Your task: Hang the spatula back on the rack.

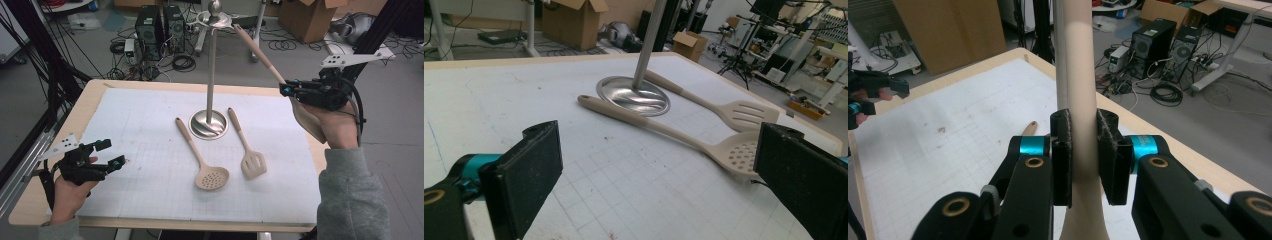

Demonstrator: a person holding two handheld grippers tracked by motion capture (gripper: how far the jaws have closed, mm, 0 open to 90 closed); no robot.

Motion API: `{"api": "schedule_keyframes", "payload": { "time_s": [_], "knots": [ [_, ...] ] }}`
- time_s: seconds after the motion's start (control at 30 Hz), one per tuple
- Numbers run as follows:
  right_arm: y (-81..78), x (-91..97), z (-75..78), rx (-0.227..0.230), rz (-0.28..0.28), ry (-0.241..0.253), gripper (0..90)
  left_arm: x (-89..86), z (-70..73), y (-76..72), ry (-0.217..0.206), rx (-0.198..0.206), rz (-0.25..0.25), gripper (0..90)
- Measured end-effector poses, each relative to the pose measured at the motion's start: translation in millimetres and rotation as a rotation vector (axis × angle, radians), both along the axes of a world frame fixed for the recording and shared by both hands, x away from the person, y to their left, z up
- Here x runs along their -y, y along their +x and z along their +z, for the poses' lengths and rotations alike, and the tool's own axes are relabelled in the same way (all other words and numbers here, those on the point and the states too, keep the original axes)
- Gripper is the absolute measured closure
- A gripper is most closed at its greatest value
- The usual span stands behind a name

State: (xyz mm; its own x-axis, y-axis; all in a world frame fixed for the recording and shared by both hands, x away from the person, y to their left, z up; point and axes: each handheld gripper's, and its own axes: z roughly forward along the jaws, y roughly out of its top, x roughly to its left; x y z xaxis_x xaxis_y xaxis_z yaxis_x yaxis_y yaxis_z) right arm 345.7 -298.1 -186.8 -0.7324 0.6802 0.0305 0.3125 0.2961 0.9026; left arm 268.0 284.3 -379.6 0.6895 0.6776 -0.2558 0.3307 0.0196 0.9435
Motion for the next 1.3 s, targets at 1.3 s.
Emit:
{"api": "schedule_keyframes", "payload": {
  "time_s": [1.3],
  "knots": [
    [19.2,-20.7,-27.4,-0.035,0.010,-0.015,78.4,-2.1,1.4,-1.1,0.002,0.005,0.003,6.1]
  ]
}}
